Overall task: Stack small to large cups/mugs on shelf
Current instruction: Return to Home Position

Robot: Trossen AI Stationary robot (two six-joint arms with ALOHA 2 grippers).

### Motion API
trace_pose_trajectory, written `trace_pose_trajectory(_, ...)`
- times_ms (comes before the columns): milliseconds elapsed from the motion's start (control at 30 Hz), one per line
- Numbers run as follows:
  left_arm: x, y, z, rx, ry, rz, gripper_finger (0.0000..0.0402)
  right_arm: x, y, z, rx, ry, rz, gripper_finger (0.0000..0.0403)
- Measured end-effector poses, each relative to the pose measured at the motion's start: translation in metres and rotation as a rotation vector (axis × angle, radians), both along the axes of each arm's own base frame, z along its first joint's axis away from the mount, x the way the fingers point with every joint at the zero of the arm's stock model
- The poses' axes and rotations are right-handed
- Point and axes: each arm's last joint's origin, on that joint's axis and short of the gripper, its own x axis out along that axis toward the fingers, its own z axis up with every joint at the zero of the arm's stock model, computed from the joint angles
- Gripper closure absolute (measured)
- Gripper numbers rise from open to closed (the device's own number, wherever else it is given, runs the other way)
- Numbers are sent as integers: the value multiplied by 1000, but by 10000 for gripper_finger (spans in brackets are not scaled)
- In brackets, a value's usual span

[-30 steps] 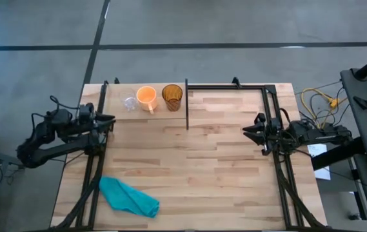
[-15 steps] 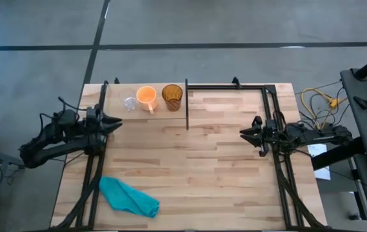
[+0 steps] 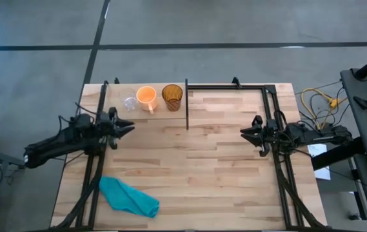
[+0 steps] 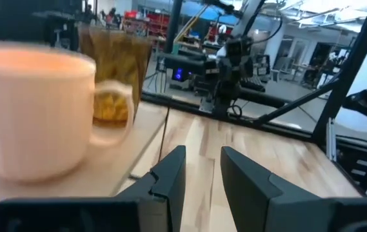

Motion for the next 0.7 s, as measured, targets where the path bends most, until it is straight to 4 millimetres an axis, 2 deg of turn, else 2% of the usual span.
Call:
trace_pose_trajectory(100,6,2,-14,-25,1,0,317,0,0,0,1,0,0,307)
trace_pose_trajectory(400,16,5,-39,8,-98,-4,317,0,0,-2,-6,22,0,307)
trace_pose_trajectory(700,16,5,-39,8,-100,-5,317,1,0,-7,-8,61,1,307)
